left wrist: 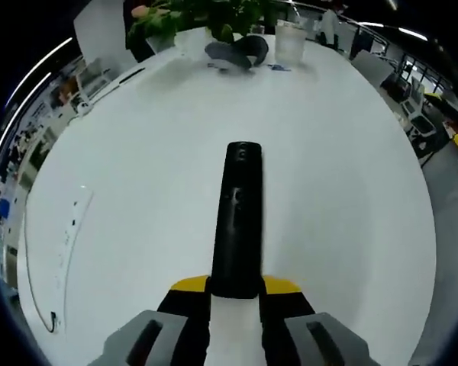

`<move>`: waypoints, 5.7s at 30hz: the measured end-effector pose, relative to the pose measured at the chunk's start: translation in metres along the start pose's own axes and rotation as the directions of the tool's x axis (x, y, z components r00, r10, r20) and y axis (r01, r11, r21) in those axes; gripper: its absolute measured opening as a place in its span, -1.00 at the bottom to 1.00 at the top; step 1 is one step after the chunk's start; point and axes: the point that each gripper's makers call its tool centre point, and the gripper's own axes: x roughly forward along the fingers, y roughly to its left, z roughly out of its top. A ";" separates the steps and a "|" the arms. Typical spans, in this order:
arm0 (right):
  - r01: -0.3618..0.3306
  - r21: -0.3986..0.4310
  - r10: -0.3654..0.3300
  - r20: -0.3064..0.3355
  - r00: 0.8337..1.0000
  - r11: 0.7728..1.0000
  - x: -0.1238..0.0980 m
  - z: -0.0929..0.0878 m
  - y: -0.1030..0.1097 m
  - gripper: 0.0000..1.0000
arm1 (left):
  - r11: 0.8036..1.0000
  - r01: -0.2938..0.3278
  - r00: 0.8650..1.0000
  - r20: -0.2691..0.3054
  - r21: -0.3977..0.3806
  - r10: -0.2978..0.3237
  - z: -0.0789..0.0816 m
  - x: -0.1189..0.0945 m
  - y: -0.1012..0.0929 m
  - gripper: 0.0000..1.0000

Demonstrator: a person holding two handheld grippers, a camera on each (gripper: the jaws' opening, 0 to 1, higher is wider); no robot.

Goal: Press the specified remote control buttons in sequence, fully releasing each button before pressing the next.

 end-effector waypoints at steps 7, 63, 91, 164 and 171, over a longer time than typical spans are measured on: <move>0.000 -0.001 0.000 0.007 1.000 1.000 -0.001 0.001 0.001 0.28 | 1.000 -0.001 1.000 -0.026 -0.002 0.001 -0.002 0.000 -0.003 -0.55; -0.062 0.027 0.060 0.057 0.997 0.998 -0.009 0.012 0.011 0.04 | 0.994 0.040 0.979 -0.201 0.098 -0.020 -0.034 -0.009 -0.111 -0.55; -0.081 0.029 0.080 0.038 0.996 0.996 -0.009 0.009 0.016 -0.08 | 0.990 0.060 0.985 -0.169 0.128 -0.038 -0.044 -0.016 -0.150 -0.55; -0.134 0.057 0.137 -0.049 0.989 0.989 -0.012 -0.002 0.025 -0.77 | 0.996 0.046 0.998 -0.043 0.082 -0.042 -0.054 -0.029 -0.266 -0.54; -0.142 0.046 0.145 -0.074 0.987 0.989 -0.010 -0.003 0.028 -0.87 | 0.998 0.036 0.999 -0.023 0.057 -0.034 -0.055 -0.030 -0.278 -0.54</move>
